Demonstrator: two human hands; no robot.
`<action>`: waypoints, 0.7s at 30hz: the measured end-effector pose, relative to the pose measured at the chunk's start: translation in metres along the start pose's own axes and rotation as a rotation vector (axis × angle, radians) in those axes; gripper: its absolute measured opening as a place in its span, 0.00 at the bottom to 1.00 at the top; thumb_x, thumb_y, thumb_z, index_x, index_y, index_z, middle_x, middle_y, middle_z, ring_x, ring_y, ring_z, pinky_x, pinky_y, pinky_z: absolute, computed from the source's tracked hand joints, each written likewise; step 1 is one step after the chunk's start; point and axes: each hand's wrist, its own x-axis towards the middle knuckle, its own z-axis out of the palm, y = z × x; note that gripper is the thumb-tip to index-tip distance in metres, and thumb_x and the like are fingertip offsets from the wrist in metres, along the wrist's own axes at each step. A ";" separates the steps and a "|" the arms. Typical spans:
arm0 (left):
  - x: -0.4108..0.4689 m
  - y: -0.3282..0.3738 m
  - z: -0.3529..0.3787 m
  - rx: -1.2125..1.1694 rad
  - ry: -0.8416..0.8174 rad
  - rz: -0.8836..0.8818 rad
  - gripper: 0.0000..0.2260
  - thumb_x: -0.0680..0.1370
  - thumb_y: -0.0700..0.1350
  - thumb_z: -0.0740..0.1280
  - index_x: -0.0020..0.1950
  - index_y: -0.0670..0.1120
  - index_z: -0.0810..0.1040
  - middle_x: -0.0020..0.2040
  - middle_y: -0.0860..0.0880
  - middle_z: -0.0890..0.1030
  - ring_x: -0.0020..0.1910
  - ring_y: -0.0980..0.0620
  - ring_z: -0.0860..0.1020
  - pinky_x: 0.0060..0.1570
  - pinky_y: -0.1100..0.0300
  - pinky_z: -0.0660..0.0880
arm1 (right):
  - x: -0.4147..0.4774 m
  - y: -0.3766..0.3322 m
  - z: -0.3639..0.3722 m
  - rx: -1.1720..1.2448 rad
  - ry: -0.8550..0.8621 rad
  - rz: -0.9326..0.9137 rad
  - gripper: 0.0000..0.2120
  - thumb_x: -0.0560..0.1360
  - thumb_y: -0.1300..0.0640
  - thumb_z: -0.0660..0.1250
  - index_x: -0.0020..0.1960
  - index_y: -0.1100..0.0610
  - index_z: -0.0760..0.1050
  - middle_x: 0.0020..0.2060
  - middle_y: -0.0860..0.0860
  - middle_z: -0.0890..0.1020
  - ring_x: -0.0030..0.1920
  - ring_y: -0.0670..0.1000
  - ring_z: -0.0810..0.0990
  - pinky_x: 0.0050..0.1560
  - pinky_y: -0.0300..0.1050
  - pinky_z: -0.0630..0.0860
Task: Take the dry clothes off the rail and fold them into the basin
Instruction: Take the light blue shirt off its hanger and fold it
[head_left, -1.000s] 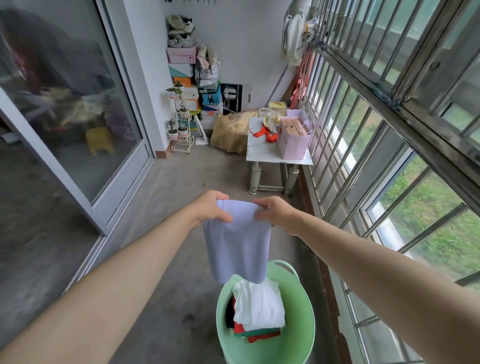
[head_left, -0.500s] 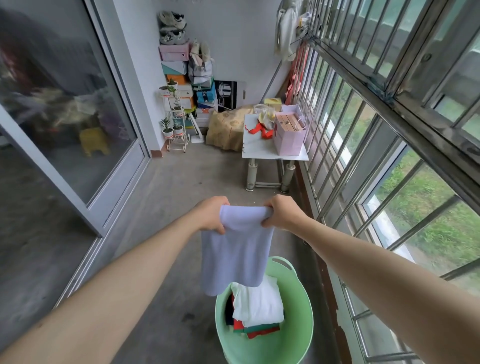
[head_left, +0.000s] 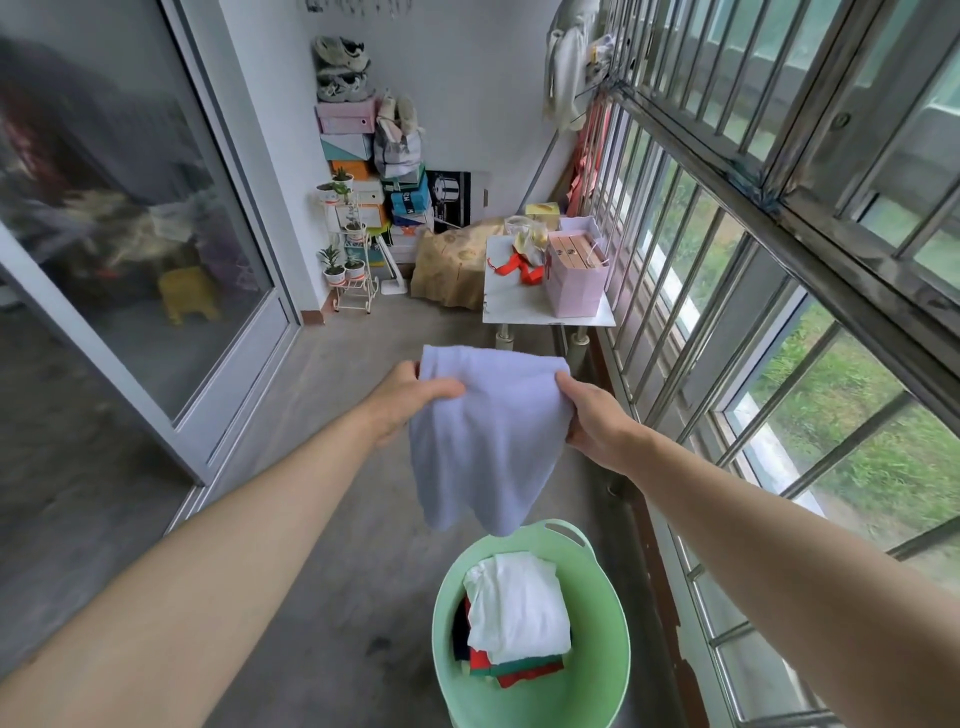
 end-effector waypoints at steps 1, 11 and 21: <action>0.002 0.002 0.002 -0.039 0.021 -0.002 0.12 0.67 0.45 0.74 0.49 0.45 0.80 0.44 0.48 0.85 0.46 0.49 0.83 0.51 0.56 0.78 | 0.001 -0.001 -0.001 0.043 -0.007 0.010 0.20 0.81 0.44 0.52 0.59 0.56 0.75 0.45 0.51 0.80 0.48 0.51 0.79 0.56 0.47 0.72; 0.013 0.008 0.006 -0.148 0.127 -0.086 0.33 0.63 0.58 0.74 0.61 0.42 0.72 0.56 0.45 0.81 0.51 0.48 0.82 0.56 0.48 0.77 | -0.003 0.042 0.000 -0.238 -0.309 0.152 0.07 0.76 0.57 0.68 0.54 0.51 0.78 0.53 0.46 0.81 0.57 0.47 0.77 0.66 0.46 0.66; 0.009 0.000 -0.005 -0.515 0.108 -0.357 0.15 0.76 0.55 0.66 0.53 0.44 0.79 0.53 0.44 0.82 0.51 0.47 0.80 0.58 0.53 0.73 | -0.009 0.024 0.013 0.047 -0.152 0.043 0.09 0.81 0.59 0.57 0.56 0.57 0.75 0.49 0.53 0.81 0.49 0.52 0.80 0.53 0.46 0.75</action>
